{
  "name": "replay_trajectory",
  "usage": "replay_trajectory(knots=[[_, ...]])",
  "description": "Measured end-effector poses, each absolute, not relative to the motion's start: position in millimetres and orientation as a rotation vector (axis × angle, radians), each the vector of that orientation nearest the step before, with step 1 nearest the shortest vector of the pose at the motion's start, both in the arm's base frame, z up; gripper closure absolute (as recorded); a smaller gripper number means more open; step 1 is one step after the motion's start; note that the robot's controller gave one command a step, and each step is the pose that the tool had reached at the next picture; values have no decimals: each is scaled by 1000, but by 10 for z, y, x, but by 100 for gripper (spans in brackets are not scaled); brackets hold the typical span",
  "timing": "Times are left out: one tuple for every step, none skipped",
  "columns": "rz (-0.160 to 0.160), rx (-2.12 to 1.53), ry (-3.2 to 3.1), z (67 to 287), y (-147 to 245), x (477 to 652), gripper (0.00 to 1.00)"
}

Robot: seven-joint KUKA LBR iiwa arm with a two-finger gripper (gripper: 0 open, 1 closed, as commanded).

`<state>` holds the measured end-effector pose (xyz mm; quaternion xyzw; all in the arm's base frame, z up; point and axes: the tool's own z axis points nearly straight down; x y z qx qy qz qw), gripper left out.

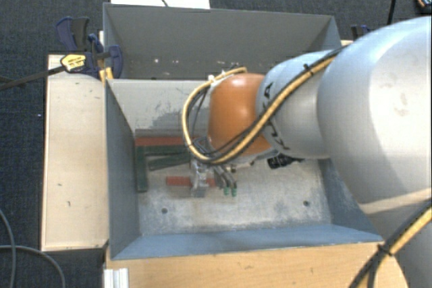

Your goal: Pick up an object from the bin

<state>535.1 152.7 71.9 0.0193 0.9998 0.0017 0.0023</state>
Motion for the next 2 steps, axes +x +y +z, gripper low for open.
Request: replay_trajectory(knots=[[7,279,3118,2503,1561,5356,100],[1,276,3127,2453,1556,5341,0]])
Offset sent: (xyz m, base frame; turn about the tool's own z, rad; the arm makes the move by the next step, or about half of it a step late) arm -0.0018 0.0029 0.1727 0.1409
